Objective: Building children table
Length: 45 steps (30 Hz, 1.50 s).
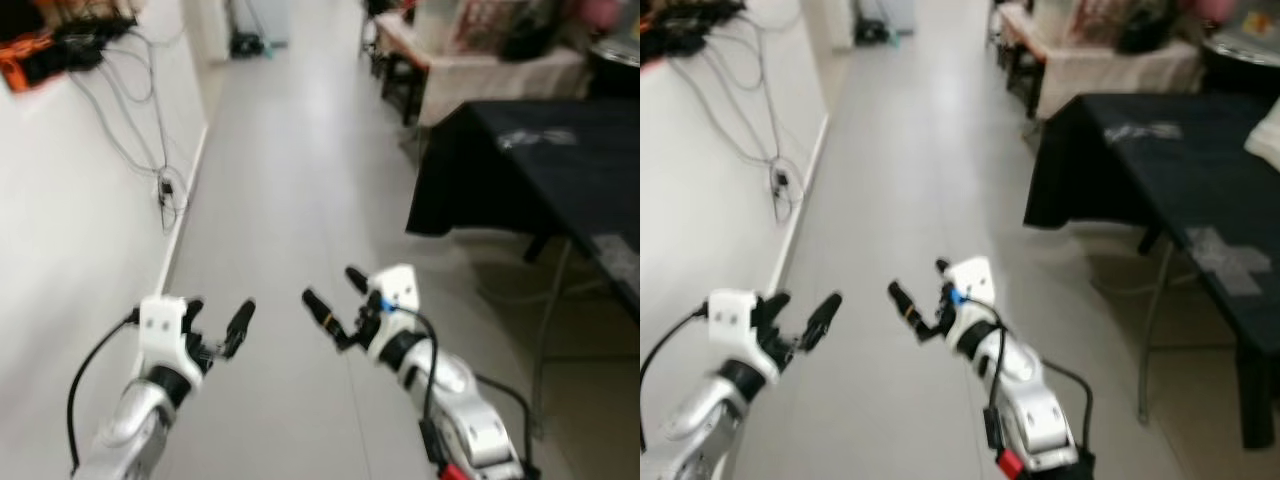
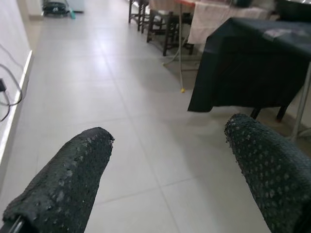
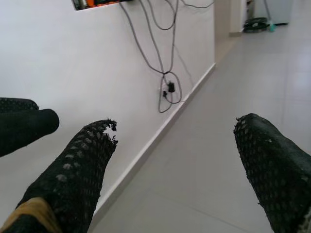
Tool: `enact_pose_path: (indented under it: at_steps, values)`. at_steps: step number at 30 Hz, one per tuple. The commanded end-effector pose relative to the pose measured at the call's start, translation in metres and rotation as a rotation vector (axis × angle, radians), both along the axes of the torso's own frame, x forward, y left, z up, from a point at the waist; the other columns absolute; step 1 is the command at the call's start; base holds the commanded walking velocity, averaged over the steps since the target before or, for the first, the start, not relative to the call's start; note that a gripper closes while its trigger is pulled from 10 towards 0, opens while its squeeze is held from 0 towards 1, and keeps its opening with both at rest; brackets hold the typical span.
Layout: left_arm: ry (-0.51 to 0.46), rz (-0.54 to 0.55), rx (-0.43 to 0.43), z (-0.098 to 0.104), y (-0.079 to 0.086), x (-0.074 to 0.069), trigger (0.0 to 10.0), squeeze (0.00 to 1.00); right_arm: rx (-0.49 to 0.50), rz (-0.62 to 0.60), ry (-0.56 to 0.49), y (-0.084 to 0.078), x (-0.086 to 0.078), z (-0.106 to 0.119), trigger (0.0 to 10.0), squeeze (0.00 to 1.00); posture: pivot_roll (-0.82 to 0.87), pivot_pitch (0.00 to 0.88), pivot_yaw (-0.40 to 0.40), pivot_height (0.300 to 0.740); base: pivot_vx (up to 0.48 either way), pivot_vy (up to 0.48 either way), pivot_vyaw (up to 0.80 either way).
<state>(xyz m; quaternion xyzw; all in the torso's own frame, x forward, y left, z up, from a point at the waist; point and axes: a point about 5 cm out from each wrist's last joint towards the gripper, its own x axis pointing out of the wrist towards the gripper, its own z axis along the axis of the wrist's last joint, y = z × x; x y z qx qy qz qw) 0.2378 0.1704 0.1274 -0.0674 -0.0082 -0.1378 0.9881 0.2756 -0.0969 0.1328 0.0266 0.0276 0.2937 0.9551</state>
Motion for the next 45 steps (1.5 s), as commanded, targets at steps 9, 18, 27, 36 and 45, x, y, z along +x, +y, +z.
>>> enact_pose_path:
  at_steps: [9,18,27,36,45]
  values:
    - [-0.003,-0.005,-0.013,-0.002,-0.006,0.001,10.0,0.0,-0.011,-0.003,-0.005,-0.006,0.001,-0.001,10.0,0.0,0.03,0.048,0.005,0.74,0.458,0.0,-0.36]
    - [-0.016,0.001,-0.012,0.001,-0.004,0.002,10.0,0.0,0.0,0.008,-0.032,-0.007,0.002,0.004,10.0,0.0,0.03,0.049,0.003,0.74,0.458,0.0,0.0]
    - [-0.099,-0.005,0.003,0.025,0.0,0.014,10.0,0.0,0.037,0.002,-0.172,-0.003,0.026,0.048,10.0,0.0,0.03,0.046,0.008,0.74,0.458,0.0,0.0]
    - [-0.207,-0.03,0.003,0.059,0.0,0.025,10.0,0.0,0.062,-0.014,-0.25,-0.003,0.035,0.077,10.0,0.0,0.03,0.044,0.013,0.74,0.458,0.0,0.0]
    - [-0.203,-0.063,-0.001,0.059,-0.005,0.025,10.0,0.0,0.054,-0.026,-0.219,-0.008,0.038,0.076,10.0,0.0,0.03,0.045,0.013,0.74,0.458,0.0,-0.8]
